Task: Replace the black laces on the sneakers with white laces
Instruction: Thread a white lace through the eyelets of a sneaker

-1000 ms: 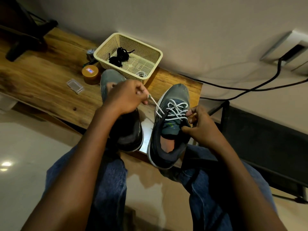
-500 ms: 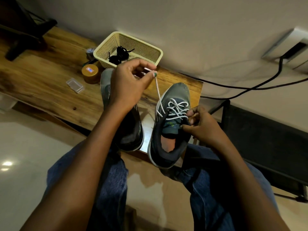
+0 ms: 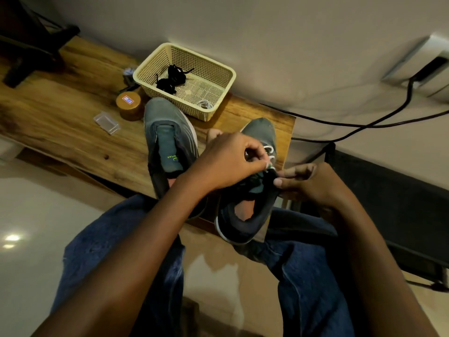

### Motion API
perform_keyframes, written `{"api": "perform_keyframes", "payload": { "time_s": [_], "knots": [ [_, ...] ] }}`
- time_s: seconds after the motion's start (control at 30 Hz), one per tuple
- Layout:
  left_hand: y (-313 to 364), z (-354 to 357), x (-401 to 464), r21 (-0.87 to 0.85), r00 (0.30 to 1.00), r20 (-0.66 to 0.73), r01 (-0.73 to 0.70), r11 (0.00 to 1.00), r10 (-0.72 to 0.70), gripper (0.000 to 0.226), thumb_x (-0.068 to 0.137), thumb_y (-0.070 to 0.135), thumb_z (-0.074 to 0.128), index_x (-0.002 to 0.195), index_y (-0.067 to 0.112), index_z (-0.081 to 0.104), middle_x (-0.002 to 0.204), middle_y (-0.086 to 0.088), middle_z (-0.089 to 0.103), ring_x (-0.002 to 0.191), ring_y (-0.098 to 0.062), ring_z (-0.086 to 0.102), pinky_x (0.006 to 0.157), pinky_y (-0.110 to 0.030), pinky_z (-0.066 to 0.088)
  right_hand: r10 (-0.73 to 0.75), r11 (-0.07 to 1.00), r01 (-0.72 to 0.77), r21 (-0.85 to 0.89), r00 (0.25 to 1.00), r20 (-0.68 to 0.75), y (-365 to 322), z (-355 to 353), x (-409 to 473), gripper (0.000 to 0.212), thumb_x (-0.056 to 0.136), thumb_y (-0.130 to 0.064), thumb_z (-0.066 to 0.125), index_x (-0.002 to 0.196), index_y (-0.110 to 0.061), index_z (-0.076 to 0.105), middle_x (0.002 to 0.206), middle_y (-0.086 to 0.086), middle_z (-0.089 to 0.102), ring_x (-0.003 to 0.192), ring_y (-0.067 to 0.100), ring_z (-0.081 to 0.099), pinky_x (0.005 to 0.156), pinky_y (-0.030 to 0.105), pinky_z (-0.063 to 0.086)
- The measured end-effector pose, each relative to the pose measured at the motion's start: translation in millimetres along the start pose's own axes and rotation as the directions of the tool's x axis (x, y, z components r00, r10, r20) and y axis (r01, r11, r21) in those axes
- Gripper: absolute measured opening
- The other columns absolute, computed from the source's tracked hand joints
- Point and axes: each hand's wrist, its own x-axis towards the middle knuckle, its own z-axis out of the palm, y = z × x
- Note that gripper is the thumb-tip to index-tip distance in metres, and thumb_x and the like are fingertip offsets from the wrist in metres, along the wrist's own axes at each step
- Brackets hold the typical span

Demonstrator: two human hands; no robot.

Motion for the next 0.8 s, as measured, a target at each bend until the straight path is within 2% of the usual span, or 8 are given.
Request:
{"api": "perform_keyframes", "payload": {
  "time_s": [0.03,0.1,0.2,0.27,0.33,0.47,0.63,0.8],
  "knots": [
    [1.9,2.8,-0.3,0.081,1.0,-0.008,-0.013,0.997,0.014,0.015,0.078,0.049,0.066,0.081,0.035,0.071,0.075,0.018,0.064,0.085,-0.002,0.055,0.096,-0.04,0.036,0.01,1.0,-0.01,0.015,1.0,-0.008,0.8,-1.5,0.2,0.009,0.077,0.004,0.07,0.085,0.001,0.07,0.082,0.017,0.069,0.065,0.015,0.066,0.059,0.017,0.057],
    [5.8,6.6,-2.2,0.243,0.998,-0.022,-0.045,0.969,0.052,0.013,0.085,0.045,0.064,0.086,0.035,0.071,0.074,0.02,0.051,0.088,-0.001,0.04,0.088,-0.03,0.022,0.033,0.999,-0.032,0.026,0.999,-0.032,2.7,-3.0,1.3,0.011,0.077,0.002,0.072,0.087,0.004,0.07,0.084,0.019,0.069,0.068,0.017,0.066,0.06,0.018,0.057],
    [7.5,13.2,-2.9,0.325,0.998,0.003,-0.066,0.943,0.068,0.013,0.087,0.045,0.062,0.091,0.036,0.07,0.083,0.015,0.048,0.085,0.0,0.023,0.078,-0.029,0.013,0.046,0.998,-0.044,0.051,0.998,-0.051,4.1,-2.6,1.5,0.005,0.075,0.0,0.073,0.078,0.001,0.07,0.078,0.018,0.069,0.069,0.019,0.065,0.065,0.022,0.057],
    [7.1,18.3,-2.0,0.349,0.997,0.002,-0.079,0.934,0.083,0.013,0.086,0.048,0.061,0.09,0.038,0.069,0.091,0.013,0.053,0.093,-0.003,0.03,0.078,-0.03,0.012,0.043,0.997,-0.039,0.065,0.997,-0.063,4.9,-3.2,1.4,0.005,0.075,0.0,0.073,0.072,-0.001,0.07,0.073,0.015,0.068,0.066,0.017,0.065,0.064,0.022,0.057],
    [7.1,21.7,-1.1,0.357,0.995,-0.019,-0.081,0.93,0.094,0.013,0.085,0.049,0.061,0.09,0.038,0.069,0.092,0.013,0.052,0.099,-0.006,0.039,0.08,-0.029,0.011,0.05,0.995,-0.045,0.091,0.997,-0.062,5.1,-3.4,1.4,0.004,0.076,0.001,0.072,0.075,0.002,0.069,0.072,0.014,0.068,0.063,0.014,0.066,0.06,0.019,0.058],
    [7.6,26.0,1.1,0.351,0.993,-0.059,-0.078,0.933,0.105,0.013,0.086,0.047,0.061,0.091,0.038,0.069,0.086,0.014,0.043,0.089,0.0,0.033,0.078,-0.027,0.009,0.059,0.989,-0.051,0.14,0.997,-0.053,5.7,-2.3,0.8,0.009,0.078,0.002,0.071,0.082,0.009,0.067,0.075,0.014,0.067,0.061,0.01,0.066,0.057,0.016,0.056],
    [5.9,30.4,3.2,0.376,0.989,-0.076,-0.091,0.922,0.128,0.012,0.084,0.048,0.063,0.088,0.038,0.069,0.086,0.016,0.056,0.097,-0.002,0.044,0.078,-0.028,0.009,0.07,0.979,-0.062,0.192,0.997,-0.035,7.2,-4.5,0.2,0.003,0.079,0.003,0.069,0.08,0.004,0.068,0.075,0.012,0.068,0.064,0.01,0.068,0.057,0.017,0.055],
    [7.2,30.7,4.0,0.332,0.99,-0.102,-0.053,0.942,0.092,0.009,0.081,0.047,0.067,0.083,0.038,0.069,0.081,0.018,0.06,0.101,0.002,0.044,0.078,-0.029,0.01,0.069,0.976,-0.059,0.209,0.997,-0.042,7.5,-4.1,1.2,0.003,0.079,0.004,0.069,0.08,0.005,0.067,0.07,0.01,0.068,0.061,0.011,0.067,0.055,0.016,0.054]
  ]
}}
